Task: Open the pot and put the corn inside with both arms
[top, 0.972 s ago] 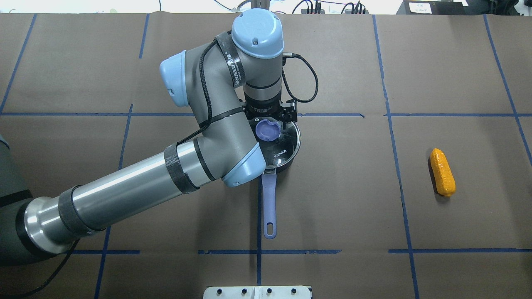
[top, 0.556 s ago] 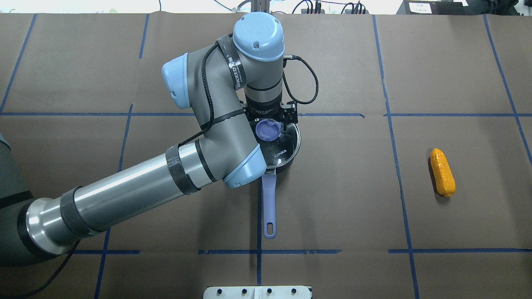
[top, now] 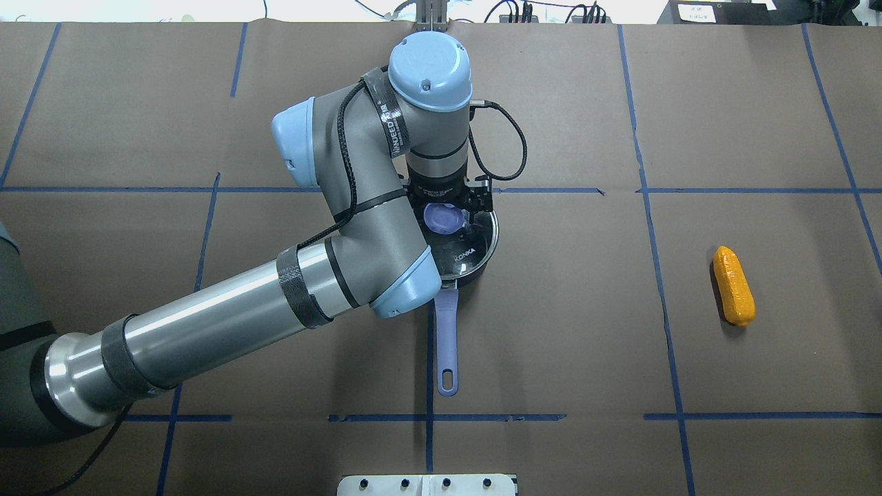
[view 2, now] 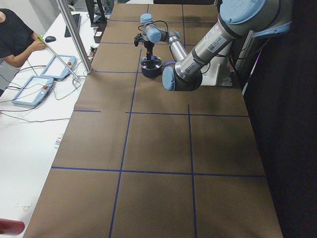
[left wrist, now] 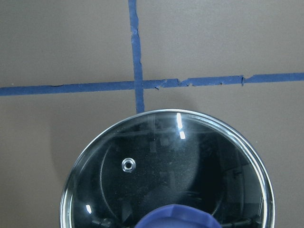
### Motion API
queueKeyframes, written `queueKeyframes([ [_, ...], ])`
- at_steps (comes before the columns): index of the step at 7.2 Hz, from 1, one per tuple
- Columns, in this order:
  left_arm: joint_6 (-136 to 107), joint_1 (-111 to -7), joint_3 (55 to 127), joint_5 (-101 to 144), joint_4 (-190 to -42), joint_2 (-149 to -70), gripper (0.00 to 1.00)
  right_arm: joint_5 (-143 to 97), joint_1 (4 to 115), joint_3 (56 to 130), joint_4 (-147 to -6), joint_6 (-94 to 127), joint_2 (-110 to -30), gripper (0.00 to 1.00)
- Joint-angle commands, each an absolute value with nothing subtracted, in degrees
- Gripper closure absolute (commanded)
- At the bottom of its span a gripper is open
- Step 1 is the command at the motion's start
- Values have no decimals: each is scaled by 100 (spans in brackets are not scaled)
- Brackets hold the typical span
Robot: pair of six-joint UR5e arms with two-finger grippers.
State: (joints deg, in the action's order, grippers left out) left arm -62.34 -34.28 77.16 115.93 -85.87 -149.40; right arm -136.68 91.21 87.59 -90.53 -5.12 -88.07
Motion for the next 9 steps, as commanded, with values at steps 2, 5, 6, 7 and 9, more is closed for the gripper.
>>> queueKeyframes([
  [2, -6397, -3410, 7725, 11593, -8587, -14977, 34, -13667, 9123, 8763, -9053, -510, -8771, 0],
  [5, -6416, -3454, 8084, 11575, -8482, -14933, 80, -13676, 9123, 8798, -9061, -492, -8763, 0],
  [6, -6416, -3506, 8199, 11575, -8412, -14933, 81, -13676, 9123, 8815, -9062, -492, -8763, 0],
  [7, -6407, -3568, 8287, 11584, -8385, -14924, 82, -13676, 9123, 8807, -9062, -492, -8737, 0],
  [9, -6337, -3673, 8846, 11584, -8192, -14488, 85, -13676, 9123, 8815, -9114, -492, -8631, 0],
])
